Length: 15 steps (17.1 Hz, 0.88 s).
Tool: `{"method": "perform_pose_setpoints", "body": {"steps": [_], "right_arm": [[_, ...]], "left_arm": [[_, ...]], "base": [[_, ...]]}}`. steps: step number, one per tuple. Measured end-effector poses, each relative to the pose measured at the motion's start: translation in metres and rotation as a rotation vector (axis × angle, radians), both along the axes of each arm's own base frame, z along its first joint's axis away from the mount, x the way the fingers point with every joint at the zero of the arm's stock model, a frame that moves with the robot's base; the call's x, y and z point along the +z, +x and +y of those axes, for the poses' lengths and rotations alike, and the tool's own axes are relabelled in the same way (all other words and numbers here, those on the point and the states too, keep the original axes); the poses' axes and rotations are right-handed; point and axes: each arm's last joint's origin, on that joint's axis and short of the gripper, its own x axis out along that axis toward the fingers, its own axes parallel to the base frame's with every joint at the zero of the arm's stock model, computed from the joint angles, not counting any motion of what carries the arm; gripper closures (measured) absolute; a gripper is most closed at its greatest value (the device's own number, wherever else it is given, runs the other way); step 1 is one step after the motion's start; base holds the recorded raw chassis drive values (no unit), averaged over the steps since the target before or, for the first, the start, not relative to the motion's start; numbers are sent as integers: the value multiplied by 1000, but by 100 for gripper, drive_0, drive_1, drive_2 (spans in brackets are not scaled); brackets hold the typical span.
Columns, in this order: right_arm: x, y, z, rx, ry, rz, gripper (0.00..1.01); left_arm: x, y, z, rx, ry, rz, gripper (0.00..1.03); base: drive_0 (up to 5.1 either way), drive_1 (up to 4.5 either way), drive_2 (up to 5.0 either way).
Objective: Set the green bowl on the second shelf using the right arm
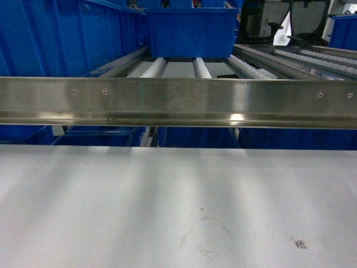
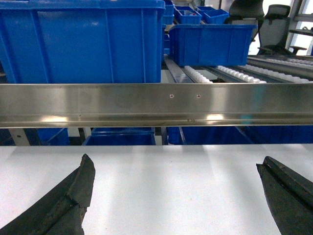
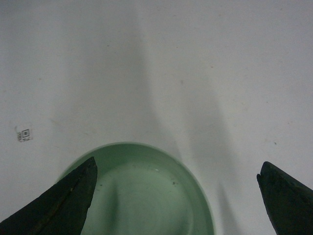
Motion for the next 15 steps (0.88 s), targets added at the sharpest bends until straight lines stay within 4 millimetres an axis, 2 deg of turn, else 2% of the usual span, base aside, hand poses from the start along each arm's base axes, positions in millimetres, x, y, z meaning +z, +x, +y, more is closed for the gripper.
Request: {"method": "perform_pose_setpoints", "body": {"steps": [3, 6, 11, 12, 15], "right_arm": [[-2, 5, 2, 1, -27, -16, 3], [-24, 10, 9, 25, -13, 56, 3], [-62, 11, 9, 16, 6, 131, 3], [-66, 13, 8, 14, 4, 120, 6], [-69, 14, 14, 21, -29, 95, 36]], "left_arm": [[0, 0, 0, 0, 0, 0, 5], [0, 0, 0, 0, 0, 0, 5], [0, 0, 0, 0, 0, 0, 5], [0, 0, 0, 1, 0, 0, 5], [0, 0, 0, 0, 0, 0, 5]], "base": [[0, 0, 0], [0, 0, 0], [0, 0, 0], [0, 0, 0], [0, 0, 0]]}}
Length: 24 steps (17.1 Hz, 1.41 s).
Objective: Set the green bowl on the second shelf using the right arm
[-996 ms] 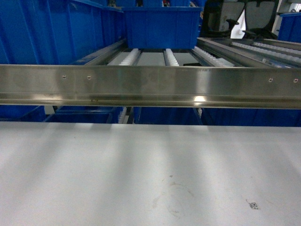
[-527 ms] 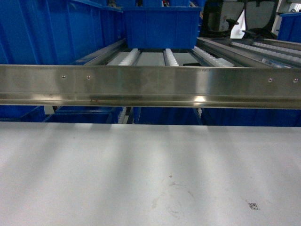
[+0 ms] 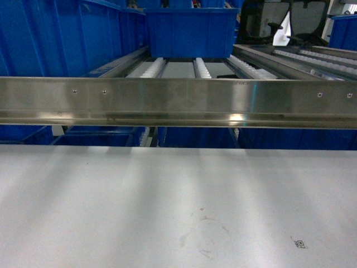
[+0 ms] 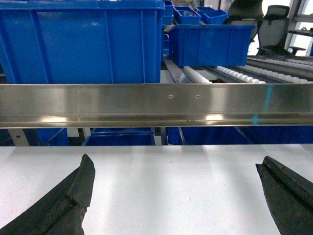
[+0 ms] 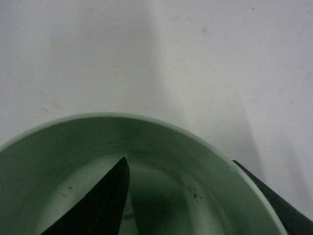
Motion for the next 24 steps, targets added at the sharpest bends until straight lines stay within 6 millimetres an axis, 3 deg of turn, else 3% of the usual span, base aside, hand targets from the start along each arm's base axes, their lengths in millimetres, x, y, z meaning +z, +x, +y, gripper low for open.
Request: {"method": "perform_pose_setpoints", "body": {"steps": [3, 6, 8, 11, 15, 18, 24], "right_arm": [[-1, -5, 11, 29, 11, -21, 69], [4, -10, 15, 37, -12, -54, 95], [24, -14, 20, 66, -47, -108, 97], [76, -16, 31, 143, -67, -273, 97], [146, -32, 38, 201, -70, -521, 97], [157, -42, 39, 244, -49, -578, 97], [158, -42, 39, 257, -40, -593, 97]], "left_arm": [[0, 0, 0, 0, 0, 0, 5], [0, 0, 0, 0, 0, 0, 5], [0, 0, 0, 0, 0, 0, 5], [0, 0, 0, 0, 0, 0, 5], [0, 0, 0, 0, 0, 0, 5], [0, 0, 0, 0, 0, 0, 5], [0, 0, 0, 0, 0, 0, 5]], "base": [[0, 0, 0], [0, 0, 0], [0, 0, 0], [0, 0, 0], [0, 0, 0], [0, 0, 0], [0, 0, 0]]}}
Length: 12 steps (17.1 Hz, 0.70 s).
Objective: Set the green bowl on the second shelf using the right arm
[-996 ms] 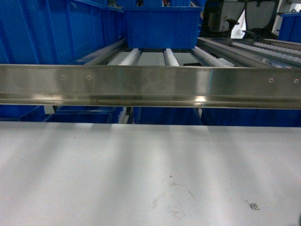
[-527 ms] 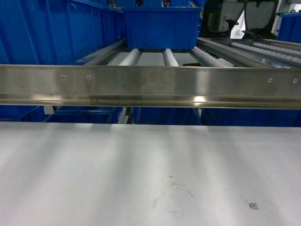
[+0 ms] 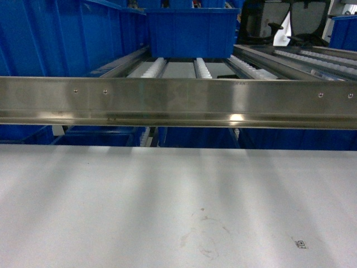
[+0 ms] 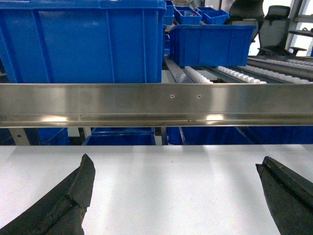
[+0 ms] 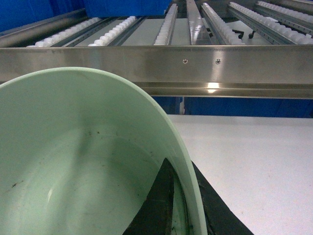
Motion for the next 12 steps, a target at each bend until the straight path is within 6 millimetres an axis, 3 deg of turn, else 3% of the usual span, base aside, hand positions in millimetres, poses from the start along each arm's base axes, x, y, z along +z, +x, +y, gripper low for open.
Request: {"method": "perform_pose_setpoints", "body": {"steps": [12], "right_arm": [[0, 0, -1, -4, 0, 2, 97]], "left_arm": [[0, 0, 0, 0, 0, 0, 5]], "base": [[-458, 255, 255]]}}
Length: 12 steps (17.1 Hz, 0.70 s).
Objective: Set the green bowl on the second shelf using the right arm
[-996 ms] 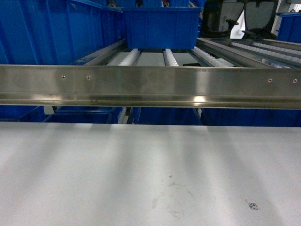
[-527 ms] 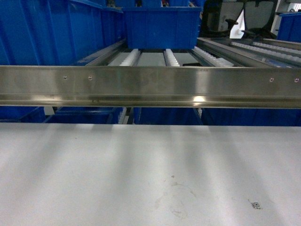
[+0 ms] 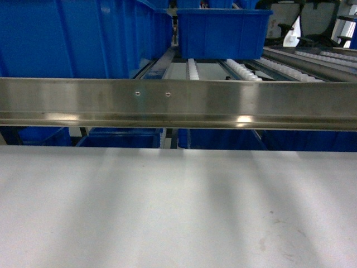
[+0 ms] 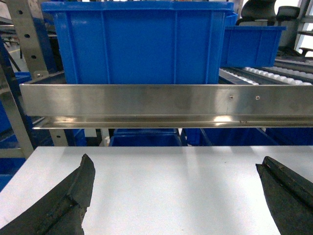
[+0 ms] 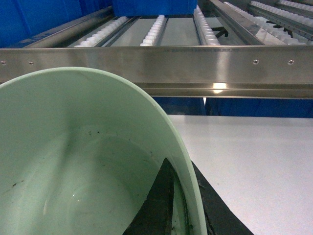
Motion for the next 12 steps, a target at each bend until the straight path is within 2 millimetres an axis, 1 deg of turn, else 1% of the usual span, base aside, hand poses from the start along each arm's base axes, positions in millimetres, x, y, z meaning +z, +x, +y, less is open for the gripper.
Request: {"method": "perform_pose_setpoints", "body": {"steps": [12], "right_arm": [[-1, 0, 0, 1, 0, 7, 97]], "left_arm": [[0, 0, 0, 0, 0, 2, 5]], "base": [[-483, 253, 253]]}}
